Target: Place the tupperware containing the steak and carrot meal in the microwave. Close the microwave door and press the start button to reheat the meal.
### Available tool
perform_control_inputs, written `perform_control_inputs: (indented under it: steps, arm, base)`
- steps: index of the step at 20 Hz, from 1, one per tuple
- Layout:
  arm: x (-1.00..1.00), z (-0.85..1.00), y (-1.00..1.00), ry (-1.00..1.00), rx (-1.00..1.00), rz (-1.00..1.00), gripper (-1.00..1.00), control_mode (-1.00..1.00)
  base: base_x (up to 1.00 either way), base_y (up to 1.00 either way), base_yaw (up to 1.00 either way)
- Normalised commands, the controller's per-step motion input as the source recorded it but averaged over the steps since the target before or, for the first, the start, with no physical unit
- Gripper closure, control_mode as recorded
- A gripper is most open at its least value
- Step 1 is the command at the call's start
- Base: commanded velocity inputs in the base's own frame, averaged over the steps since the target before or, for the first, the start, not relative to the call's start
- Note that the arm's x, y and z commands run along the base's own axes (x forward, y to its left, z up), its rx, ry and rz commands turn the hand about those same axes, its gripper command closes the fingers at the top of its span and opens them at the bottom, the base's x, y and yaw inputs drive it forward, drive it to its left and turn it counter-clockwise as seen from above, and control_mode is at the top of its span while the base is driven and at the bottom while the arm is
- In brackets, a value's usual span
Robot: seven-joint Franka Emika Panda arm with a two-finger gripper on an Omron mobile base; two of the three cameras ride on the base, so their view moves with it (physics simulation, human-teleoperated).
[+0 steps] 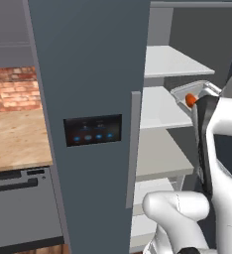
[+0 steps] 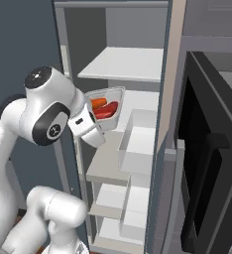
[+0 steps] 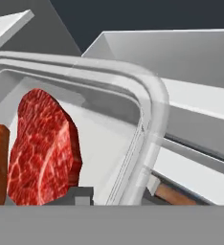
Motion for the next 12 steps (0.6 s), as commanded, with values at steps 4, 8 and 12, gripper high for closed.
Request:
perform_control_inputs:
  steps: [4,8,12]
  arm:
    - [-0.63,-0.08,0.19,0.12,0.0,0.01,1.0,-1.0]
    - [-0.23,-0.05,0.25,0.1,0.0,0.03,1.0,-1.0]
    - [0.0,0.0,0.03,0.04,0.0,0.05,1.0,-1.0]
  base:
    - [0.0,0.0,0.0]
    - [0.0,0.0,0.0]
    - [0.0,0.0,0.0]
